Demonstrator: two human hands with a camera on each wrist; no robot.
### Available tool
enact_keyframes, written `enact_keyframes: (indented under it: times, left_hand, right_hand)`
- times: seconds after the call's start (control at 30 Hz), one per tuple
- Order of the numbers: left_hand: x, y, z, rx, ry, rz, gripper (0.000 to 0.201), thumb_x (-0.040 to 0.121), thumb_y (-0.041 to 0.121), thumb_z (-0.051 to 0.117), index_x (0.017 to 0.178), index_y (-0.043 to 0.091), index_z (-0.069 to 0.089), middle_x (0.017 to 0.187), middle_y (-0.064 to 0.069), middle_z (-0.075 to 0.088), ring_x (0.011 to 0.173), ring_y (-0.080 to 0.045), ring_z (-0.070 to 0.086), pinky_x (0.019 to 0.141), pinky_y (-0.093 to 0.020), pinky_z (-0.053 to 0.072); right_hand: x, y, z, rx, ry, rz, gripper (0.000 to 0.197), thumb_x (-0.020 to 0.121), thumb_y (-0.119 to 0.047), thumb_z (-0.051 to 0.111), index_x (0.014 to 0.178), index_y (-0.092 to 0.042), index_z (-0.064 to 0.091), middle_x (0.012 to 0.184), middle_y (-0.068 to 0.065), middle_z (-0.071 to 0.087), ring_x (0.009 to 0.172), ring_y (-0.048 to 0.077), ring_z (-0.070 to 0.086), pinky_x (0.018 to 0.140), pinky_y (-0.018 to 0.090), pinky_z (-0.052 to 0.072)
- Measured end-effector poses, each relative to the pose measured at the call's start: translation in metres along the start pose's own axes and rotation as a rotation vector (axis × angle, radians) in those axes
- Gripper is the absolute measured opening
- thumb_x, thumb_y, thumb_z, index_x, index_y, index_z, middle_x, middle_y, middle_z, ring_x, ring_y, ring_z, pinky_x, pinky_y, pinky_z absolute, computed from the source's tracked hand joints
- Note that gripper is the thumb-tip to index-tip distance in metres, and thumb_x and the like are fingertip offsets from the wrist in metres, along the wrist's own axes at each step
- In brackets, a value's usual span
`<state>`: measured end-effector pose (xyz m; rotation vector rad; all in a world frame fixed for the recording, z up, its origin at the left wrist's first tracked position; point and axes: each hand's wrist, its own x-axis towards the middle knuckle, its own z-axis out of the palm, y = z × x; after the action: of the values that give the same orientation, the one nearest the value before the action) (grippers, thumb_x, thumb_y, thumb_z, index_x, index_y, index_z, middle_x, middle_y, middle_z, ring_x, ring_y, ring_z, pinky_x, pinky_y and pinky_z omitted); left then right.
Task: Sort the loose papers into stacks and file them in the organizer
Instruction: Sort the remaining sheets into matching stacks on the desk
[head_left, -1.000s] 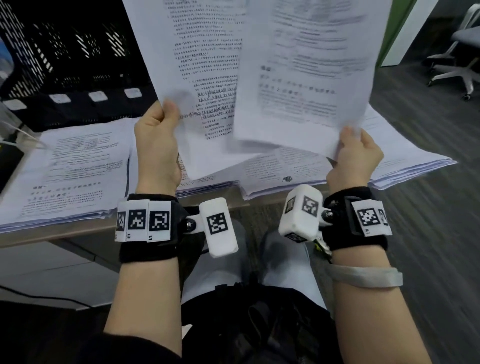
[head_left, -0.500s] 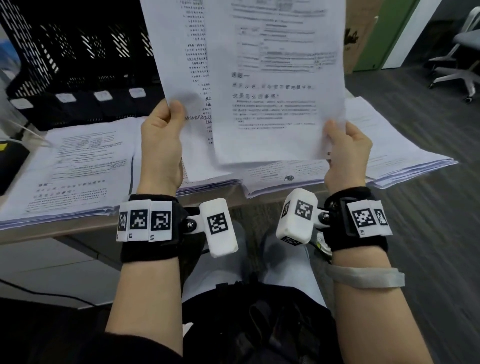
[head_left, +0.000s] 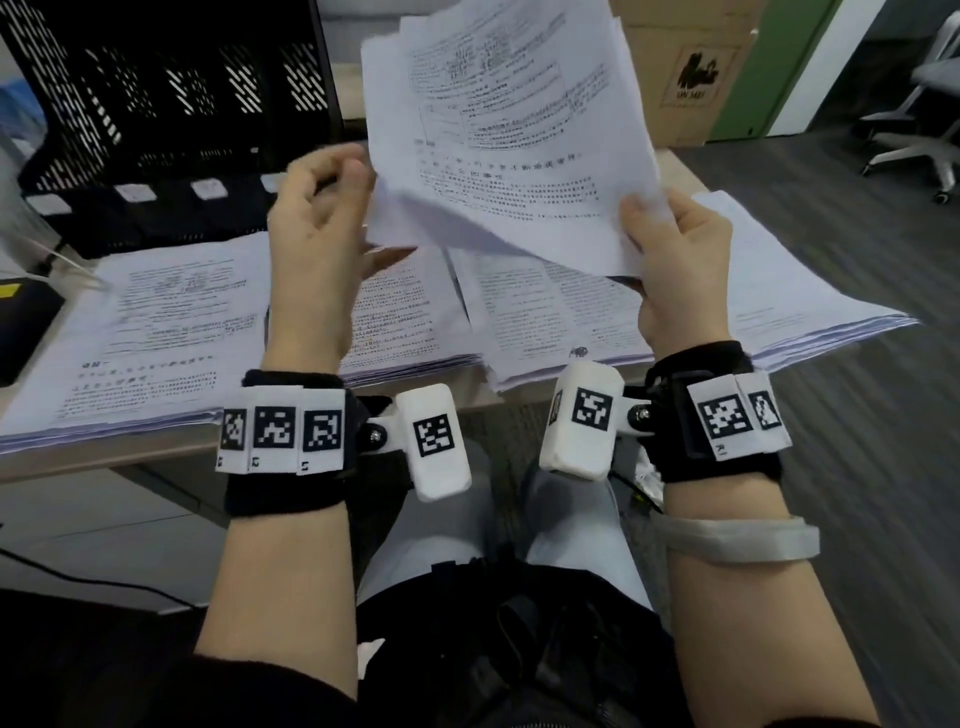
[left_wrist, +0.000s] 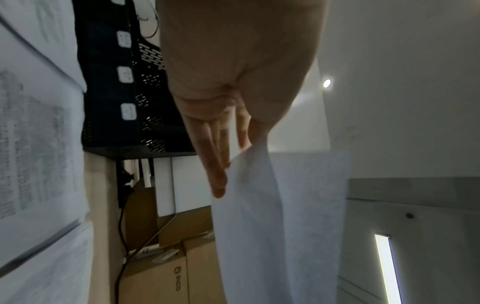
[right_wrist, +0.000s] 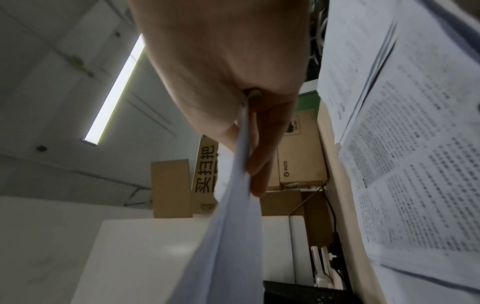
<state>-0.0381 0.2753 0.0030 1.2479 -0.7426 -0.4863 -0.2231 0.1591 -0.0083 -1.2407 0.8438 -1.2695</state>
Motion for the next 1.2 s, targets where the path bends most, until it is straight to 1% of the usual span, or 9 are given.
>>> enact_keyframes:
  times: [0.1, 0.2, 0.4, 0.5, 0.57, 0.67, 0.73, 1.03, 1.2]
  left_hand:
    - [-0.002, 0.015, -0.009, -0.016, -0.029, -0.113, 0.042, 0.098, 0.047, 0.037, 0.099, 0.013, 0.061, 0.113, -0.009, 0.068, 0.083, -0.026, 0.073, 0.067, -0.028, 0.058]
    - [-0.003, 0.021, -0.021, 0.052, -0.091, -0.186, 0.048, 0.094, 0.054, 0.042, 0.090, 0.017, 0.071, 0.103, -0.004, 0.073, 0.086, -0.022, 0.073, 0.073, -0.033, 0.057]
    - [-0.003, 0.012, -0.046, 0.069, 0.060, -0.220, 0.015, 0.091, 0.012, 0.054, 0.082, 0.017, 0.066, 0.087, 0.001, 0.072, 0.082, -0.016, 0.068, 0.068, -0.027, 0.060]
    - [-0.003, 0.005, -0.059, 0.042, 0.245, -0.148, 0.023, 0.095, 0.015, 0.053, 0.076, 0.023, 0.062, 0.077, 0.012, 0.069, 0.075, -0.007, 0.066, 0.059, -0.021, 0.056]
    - [-0.003, 0.002, -0.072, 0.034, 0.377, -0.086, 0.020, 0.097, 0.017, 0.050, 0.081, 0.022, 0.063, 0.088, 0.006, 0.069, 0.087, -0.014, 0.068, 0.071, -0.029, 0.059]
    - [-0.004, 0.000, -0.092, -0.005, 0.501, 0.011, 0.015, 0.096, 0.018, 0.050, 0.092, 0.015, 0.064, 0.095, 0.000, 0.068, 0.099, -0.022, 0.066, 0.091, -0.048, 0.054]
    - [-0.005, 0.000, -0.103, -0.025, 0.536, 0.047, 0.014, 0.095, 0.017, 0.050, 0.096, 0.013, 0.063, 0.095, -0.002, 0.066, 0.099, -0.021, 0.066, 0.094, -0.051, 0.052]
    - [-0.010, -0.003, -0.130, -0.021, 0.536, 0.025, 0.015, 0.093, 0.018, 0.052, 0.090, 0.020, 0.067, 0.096, 0.002, 0.068, 0.097, -0.017, 0.064, 0.091, -0.054, 0.052]
    - [-0.017, -0.004, -0.137, -0.024, 0.448, 0.003, 0.022, 0.098, 0.016, 0.048, 0.114, 0.008, 0.062, 0.116, -0.006, 0.067, 0.111, -0.020, 0.063, 0.096, -0.046, 0.051]
  right_hand:
    - [-0.002, -0.005, 0.013, 0.030, -0.003, -0.016, 0.015, 0.080, -0.017, 0.060, 0.089, -0.008, 0.068, 0.090, 0.010, 0.068, 0.085, 0.023, 0.064, 0.081, 0.044, 0.056]
    - [-0.006, -0.005, 0.028, 0.066, -0.036, -0.039, 0.011, 0.087, -0.011, 0.060, 0.088, -0.007, 0.069, 0.092, 0.013, 0.070, 0.086, 0.024, 0.065, 0.082, 0.042, 0.056]
    - [-0.011, 0.007, 0.050, 0.010, -0.066, -0.027, 0.021, 0.091, -0.018, 0.058, 0.076, -0.005, 0.066, 0.080, 0.012, 0.059, 0.075, 0.022, 0.054, 0.072, 0.035, 0.049]
    - [-0.011, 0.019, 0.053, -0.011, 0.013, 0.062, 0.022, 0.093, -0.022, 0.057, 0.082, -0.011, 0.072, 0.086, 0.005, 0.071, 0.092, 0.025, 0.067, 0.090, 0.039, 0.053]
    - [-0.011, 0.028, 0.051, -0.065, 0.002, 0.100, 0.012, 0.089, -0.011, 0.062, 0.084, -0.014, 0.073, 0.086, 0.003, 0.073, 0.092, 0.022, 0.069, 0.087, 0.038, 0.056]
    - [-0.012, 0.036, 0.049, -0.213, -0.105, 0.177, 0.014, 0.083, 0.000, 0.063, 0.085, -0.011, 0.071, 0.069, -0.003, 0.067, 0.058, 0.004, 0.063, 0.053, 0.019, 0.051]
    - [-0.015, 0.041, 0.051, -0.304, -0.156, 0.256, 0.016, 0.082, -0.001, 0.065, 0.092, -0.012, 0.070, 0.075, 0.000, 0.066, 0.054, 0.003, 0.061, 0.045, 0.015, 0.046]
    - [-0.026, 0.072, 0.083, -0.367, -0.149, 0.339, 0.033, 0.080, 0.001, 0.065, 0.111, -0.010, 0.064, 0.109, 0.016, 0.066, 0.090, 0.025, 0.067, 0.081, 0.036, 0.057]
    - [-0.034, 0.083, 0.098, -0.437, -0.192, 0.342, 0.051, 0.082, -0.004, 0.065, 0.131, -0.010, 0.048, 0.124, 0.008, 0.051, 0.103, 0.024, 0.059, 0.069, 0.029, 0.058]
